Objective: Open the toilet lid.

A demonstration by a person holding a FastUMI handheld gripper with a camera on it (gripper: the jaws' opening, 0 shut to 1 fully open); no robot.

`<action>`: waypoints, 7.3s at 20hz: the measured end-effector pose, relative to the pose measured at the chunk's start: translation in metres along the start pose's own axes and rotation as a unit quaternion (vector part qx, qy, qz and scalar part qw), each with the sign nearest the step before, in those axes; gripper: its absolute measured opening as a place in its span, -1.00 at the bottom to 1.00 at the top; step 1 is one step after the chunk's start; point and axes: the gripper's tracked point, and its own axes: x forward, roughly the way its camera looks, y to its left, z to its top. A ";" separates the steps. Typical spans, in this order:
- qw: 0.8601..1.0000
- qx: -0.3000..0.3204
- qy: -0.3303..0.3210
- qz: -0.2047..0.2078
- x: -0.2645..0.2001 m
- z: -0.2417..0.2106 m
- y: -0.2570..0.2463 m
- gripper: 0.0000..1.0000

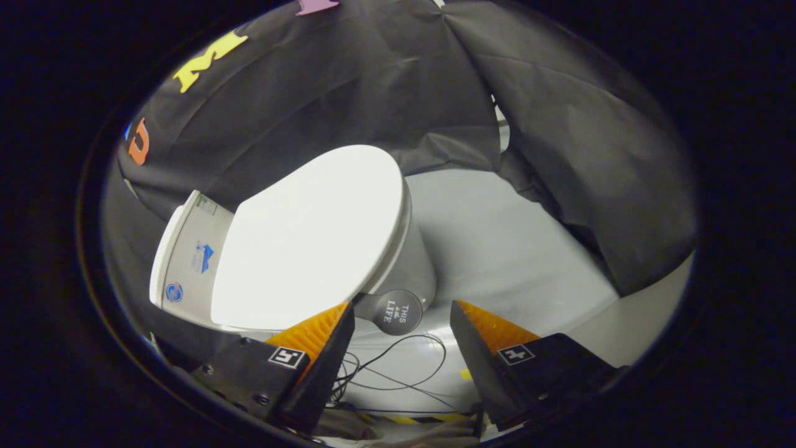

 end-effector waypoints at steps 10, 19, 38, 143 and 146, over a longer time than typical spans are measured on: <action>0.994 0.068 0.025 0.080 0.022 -0.006 0.006 0.49; 0.983 0.117 0.021 0.137 0.028 -0.001 0.015 0.01; 0.957 0.214 0.004 0.199 -0.003 0.027 0.032 -0.90; 0.899 -0.395 -0.186 0.012 -0.163 -0.041 0.596 -0.79; 0.899 -0.398 -0.176 0.042 -0.164 -0.042 0.593 -0.70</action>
